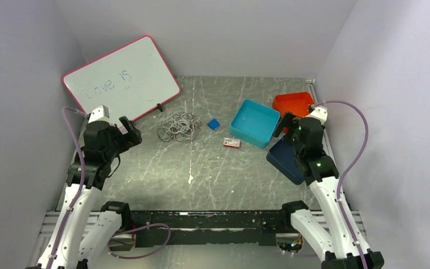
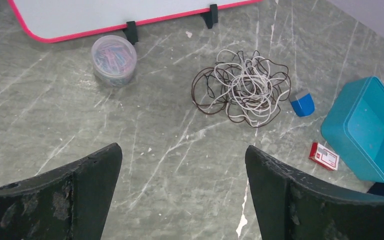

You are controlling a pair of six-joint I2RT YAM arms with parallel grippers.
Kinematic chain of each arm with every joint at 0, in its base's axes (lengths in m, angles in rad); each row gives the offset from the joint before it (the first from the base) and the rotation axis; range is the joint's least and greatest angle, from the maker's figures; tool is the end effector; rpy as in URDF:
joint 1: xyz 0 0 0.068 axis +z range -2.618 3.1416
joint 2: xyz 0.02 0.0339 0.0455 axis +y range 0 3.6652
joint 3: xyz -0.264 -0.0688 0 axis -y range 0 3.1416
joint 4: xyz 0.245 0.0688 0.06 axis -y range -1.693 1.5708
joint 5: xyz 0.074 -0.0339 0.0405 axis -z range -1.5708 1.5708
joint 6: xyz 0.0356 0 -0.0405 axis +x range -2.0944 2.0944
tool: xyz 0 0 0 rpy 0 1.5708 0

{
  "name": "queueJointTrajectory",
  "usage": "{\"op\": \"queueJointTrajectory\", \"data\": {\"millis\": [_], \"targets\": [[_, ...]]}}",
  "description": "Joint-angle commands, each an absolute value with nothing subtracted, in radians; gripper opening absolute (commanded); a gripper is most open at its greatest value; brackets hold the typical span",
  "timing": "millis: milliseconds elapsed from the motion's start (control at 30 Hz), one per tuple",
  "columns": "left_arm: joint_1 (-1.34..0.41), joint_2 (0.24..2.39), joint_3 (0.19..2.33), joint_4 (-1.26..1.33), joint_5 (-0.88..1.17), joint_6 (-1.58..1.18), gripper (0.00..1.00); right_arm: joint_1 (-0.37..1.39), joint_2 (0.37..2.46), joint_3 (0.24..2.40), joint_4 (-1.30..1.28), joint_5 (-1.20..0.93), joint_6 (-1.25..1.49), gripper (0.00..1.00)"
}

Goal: Untangle the cables

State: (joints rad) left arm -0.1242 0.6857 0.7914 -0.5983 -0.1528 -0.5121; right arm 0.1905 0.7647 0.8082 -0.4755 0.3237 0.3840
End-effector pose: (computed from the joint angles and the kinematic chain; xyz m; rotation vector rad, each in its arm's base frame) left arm 0.1487 -0.0131 0.3145 -0.4904 2.0065 -0.2361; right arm 0.1686 0.0210 0.3218 0.3950 1.9395 0.0488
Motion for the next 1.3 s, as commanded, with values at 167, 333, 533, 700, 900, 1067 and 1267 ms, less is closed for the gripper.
{"op": "queueJointTrajectory", "data": {"millis": [167,333,533,700,900,1067,1267], "targets": [[-0.100,0.750,0.869,-0.623,-0.058,-0.541,0.99,0.134,0.794,0.874,-0.468,0.162,0.399,1.00],[-0.097,0.769,0.898,-0.644,-0.058,-0.549,0.99,0.127,0.826,0.889,-0.479,0.117,0.424,1.00],[-0.094,0.728,0.866,-0.601,-0.018,-0.540,0.99,0.124,0.851,0.900,-0.510,0.147,0.466,1.00],[-0.093,0.738,0.851,-0.612,0.037,-0.476,0.99,0.122,0.871,0.941,-0.581,0.142,0.436,1.00],[-0.092,0.765,0.856,-0.623,0.038,-0.461,0.99,0.121,0.884,0.951,-0.598,-0.010,0.338,1.00],[-0.092,0.764,0.848,-0.620,0.004,-0.456,0.99,0.125,0.934,0.985,-0.609,-0.052,0.361,1.00],[-0.091,0.754,0.810,-0.571,-0.008,-0.448,1.00,0.352,1.123,1.049,-0.548,0.079,0.425,1.00]]}}
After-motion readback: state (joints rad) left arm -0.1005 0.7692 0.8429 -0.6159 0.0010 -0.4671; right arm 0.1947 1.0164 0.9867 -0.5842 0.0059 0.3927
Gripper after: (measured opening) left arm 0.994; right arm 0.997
